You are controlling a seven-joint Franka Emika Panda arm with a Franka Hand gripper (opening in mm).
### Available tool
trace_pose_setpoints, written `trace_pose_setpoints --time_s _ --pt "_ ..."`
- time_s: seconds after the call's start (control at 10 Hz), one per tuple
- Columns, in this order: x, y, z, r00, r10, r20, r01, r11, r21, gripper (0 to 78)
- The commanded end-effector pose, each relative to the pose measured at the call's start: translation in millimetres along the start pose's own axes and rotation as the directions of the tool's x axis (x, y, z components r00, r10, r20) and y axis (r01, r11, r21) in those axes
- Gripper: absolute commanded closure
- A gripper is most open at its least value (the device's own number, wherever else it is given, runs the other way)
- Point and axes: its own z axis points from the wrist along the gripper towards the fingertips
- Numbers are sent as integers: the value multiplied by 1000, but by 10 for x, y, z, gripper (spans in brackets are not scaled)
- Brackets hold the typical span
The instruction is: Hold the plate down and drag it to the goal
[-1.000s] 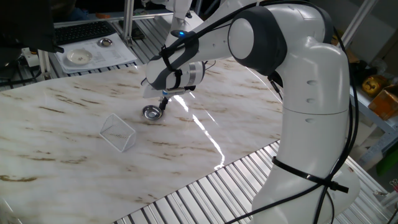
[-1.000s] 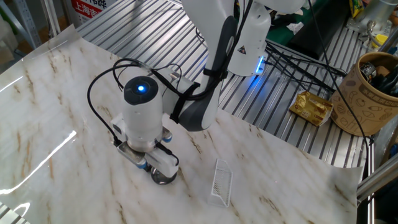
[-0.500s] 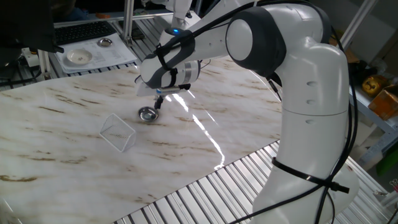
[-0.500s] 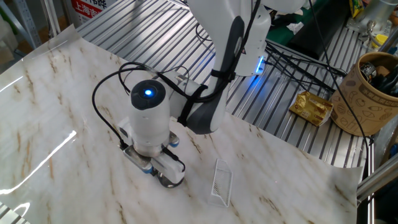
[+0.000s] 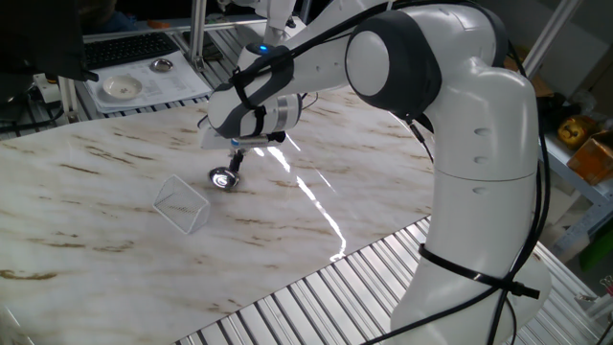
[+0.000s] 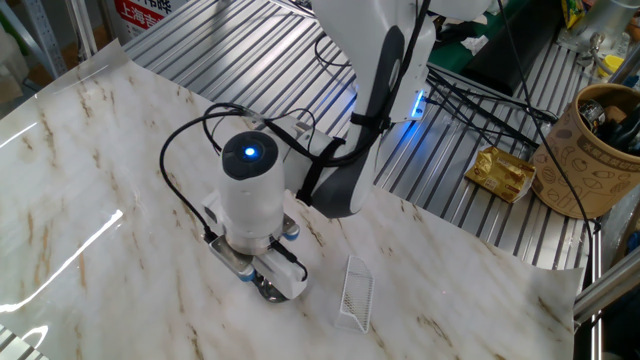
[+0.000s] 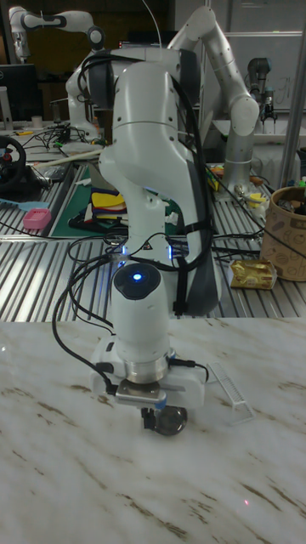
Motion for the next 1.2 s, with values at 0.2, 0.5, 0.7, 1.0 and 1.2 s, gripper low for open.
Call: trace_pose_setpoints --time_s 0.2,0.5,0.7,1.0,1.2 --pt "-48 45 -74 1000 -3 -6 3 1000 15 776" --pt "-185 28 -141 1000 -17 -3 17 999 28 776" --pt "-212 38 -101 1000 -18 -1 18 1000 25 776" --pt "-229 37 -40 1000 -22 2 22 999 27 776" --pt "-230 26 -32 1000 -24 2 24 999 25 776"
